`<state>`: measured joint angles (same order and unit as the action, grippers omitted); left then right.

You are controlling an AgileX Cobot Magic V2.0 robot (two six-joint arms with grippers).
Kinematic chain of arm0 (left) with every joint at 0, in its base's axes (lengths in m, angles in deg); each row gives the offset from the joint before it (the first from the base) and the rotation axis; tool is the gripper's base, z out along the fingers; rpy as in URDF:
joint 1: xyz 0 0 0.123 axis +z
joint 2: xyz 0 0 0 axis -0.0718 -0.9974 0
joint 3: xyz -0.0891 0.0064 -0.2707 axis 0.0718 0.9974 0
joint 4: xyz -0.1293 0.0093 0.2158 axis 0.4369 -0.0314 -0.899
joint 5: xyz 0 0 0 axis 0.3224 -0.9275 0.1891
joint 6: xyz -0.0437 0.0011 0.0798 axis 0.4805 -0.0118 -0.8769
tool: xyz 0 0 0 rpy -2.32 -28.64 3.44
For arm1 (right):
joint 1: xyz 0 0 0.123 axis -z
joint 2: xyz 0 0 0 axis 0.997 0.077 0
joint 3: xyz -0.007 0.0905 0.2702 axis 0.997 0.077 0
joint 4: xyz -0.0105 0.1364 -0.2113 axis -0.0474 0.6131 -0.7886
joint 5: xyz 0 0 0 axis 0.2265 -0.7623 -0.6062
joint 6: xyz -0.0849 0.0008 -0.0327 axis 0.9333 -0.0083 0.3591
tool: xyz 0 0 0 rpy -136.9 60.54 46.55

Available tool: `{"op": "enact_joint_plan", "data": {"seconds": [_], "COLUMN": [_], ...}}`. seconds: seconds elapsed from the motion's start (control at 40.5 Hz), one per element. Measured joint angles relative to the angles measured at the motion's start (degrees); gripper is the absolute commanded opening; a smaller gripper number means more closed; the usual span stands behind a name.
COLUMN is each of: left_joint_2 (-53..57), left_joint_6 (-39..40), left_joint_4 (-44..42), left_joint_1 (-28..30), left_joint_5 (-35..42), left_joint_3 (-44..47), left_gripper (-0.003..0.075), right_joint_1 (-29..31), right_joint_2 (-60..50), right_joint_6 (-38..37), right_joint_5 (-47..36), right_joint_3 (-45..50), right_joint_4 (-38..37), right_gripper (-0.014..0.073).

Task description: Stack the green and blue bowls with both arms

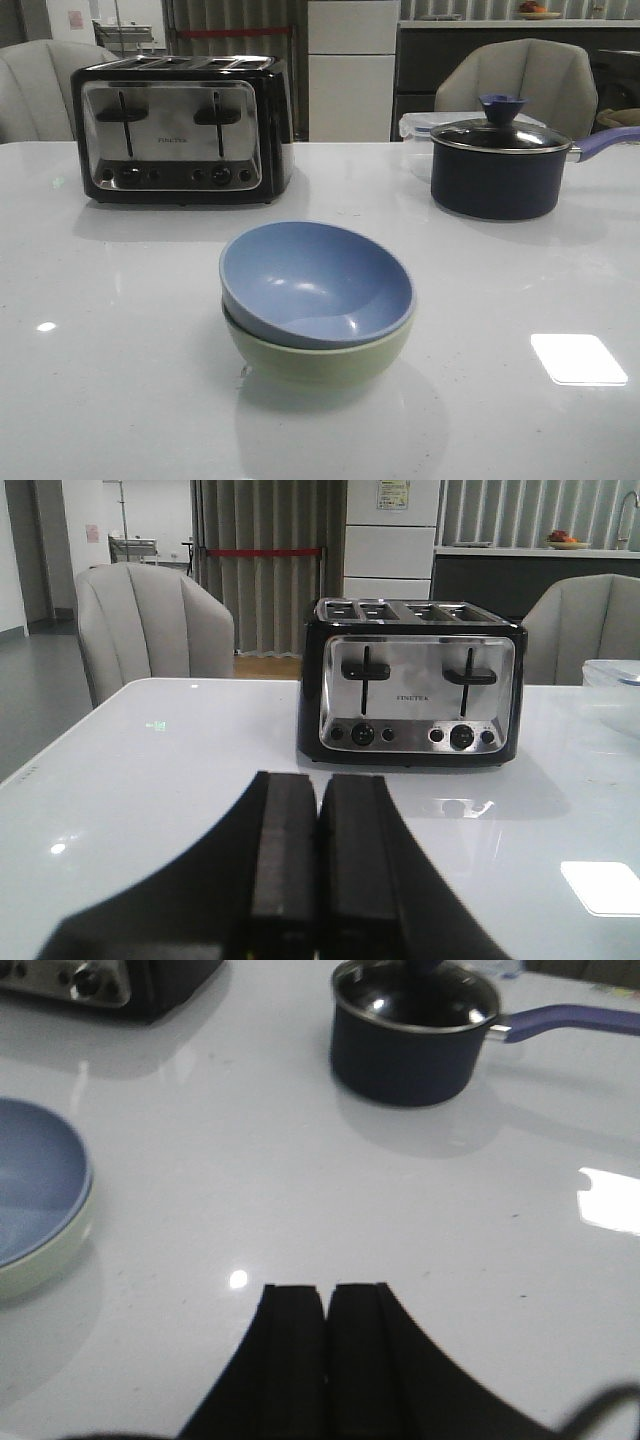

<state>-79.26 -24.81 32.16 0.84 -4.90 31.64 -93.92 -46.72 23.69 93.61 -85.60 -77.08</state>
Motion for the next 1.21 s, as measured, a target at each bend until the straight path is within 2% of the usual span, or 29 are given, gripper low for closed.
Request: {"op": "enact_joint_plan", "data": {"seconds": [0.173,0.371,1.211], "left_joint_2": [0.0,0.0,0.0], "left_joint_6": [0.0,0.0,0.0], "left_joint_4": [0.0,0.0,0.0], "left_joint_1": [0.0,0.0,0.0], "left_joint_5": [0.0,0.0,0.0], "left_joint_3": [0.0,0.0,0.0], "left_gripper": [0.0093,0.0093,0.0093], "right_joint_1": [4.54,5.91,7.25], "right_joint_2": [-10.86,-17.11,-17.48], "right_joint_6": [0.0,0.0,0.0], "right_joint_5": [-8.68,-15.59,-23.03], "right_joint_3": [9.66,17.39,17.9], "right_joint_4": [0.0,0.0,0.23], "right_gripper": [0.0053,0.0053,0.0053]}}
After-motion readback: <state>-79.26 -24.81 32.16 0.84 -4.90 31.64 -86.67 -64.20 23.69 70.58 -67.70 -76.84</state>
